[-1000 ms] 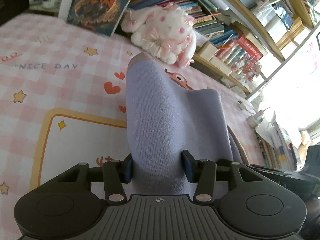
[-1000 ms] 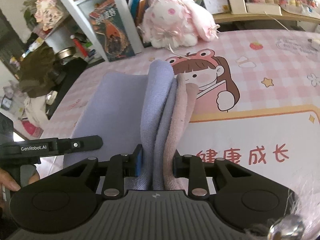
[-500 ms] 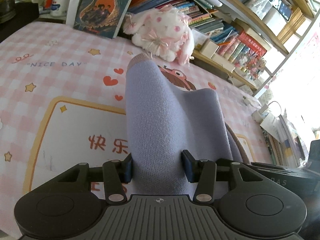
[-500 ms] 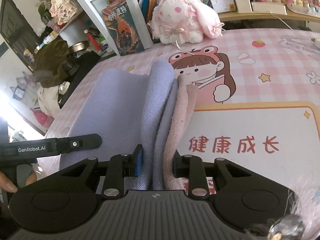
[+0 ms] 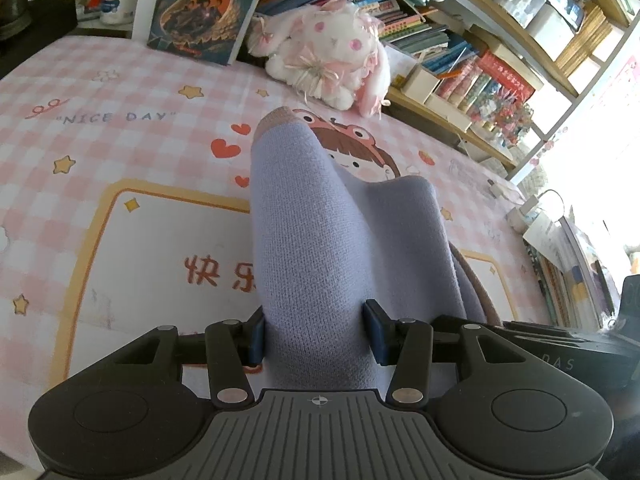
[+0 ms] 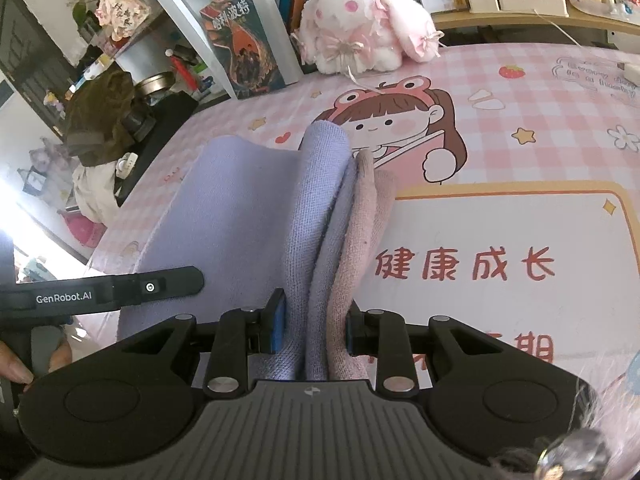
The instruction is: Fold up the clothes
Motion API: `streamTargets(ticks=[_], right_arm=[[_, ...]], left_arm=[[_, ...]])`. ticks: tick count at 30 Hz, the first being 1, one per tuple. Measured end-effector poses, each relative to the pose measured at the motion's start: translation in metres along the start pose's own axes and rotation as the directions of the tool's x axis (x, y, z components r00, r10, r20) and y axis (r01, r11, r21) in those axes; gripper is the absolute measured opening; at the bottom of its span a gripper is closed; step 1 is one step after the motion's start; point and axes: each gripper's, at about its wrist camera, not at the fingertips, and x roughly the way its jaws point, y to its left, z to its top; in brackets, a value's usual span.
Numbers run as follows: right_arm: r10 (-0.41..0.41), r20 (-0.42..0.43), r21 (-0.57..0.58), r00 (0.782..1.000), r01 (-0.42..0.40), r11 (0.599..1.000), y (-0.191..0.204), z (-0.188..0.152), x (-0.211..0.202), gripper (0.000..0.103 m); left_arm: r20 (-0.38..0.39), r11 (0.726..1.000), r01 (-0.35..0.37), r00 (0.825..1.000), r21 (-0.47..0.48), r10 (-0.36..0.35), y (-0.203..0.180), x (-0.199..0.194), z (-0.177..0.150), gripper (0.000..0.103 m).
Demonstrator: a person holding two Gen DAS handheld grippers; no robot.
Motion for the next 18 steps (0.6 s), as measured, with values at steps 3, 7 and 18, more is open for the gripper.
streamTargets(ticks=[3,7,18], right_arm=[[-0.014,0.014,0.004,1.0,0.014,1.0,0.011,0.001,0.006,0.025],[-0.039,0.035,0.019,0.999,0.038,0.999,0.032,0.004,0.018,0.025],[-0.101,0.071,0.038,0.992,0.099,0.994,0.108,0.006,0.063,0.025]], left_arm=[[0.002,1.0,0.016,1.0,0.016,-0.016,0.013,-0.002,0.007,0.047],[-0.003,0.999,0.043,0.999,0.034,-0.042,0.038,-0.009,0.022,0.047],[-0.028,0.993,0.098,0.995,0.071,-0.096,0.117,-0.026,0.054,0.047]])
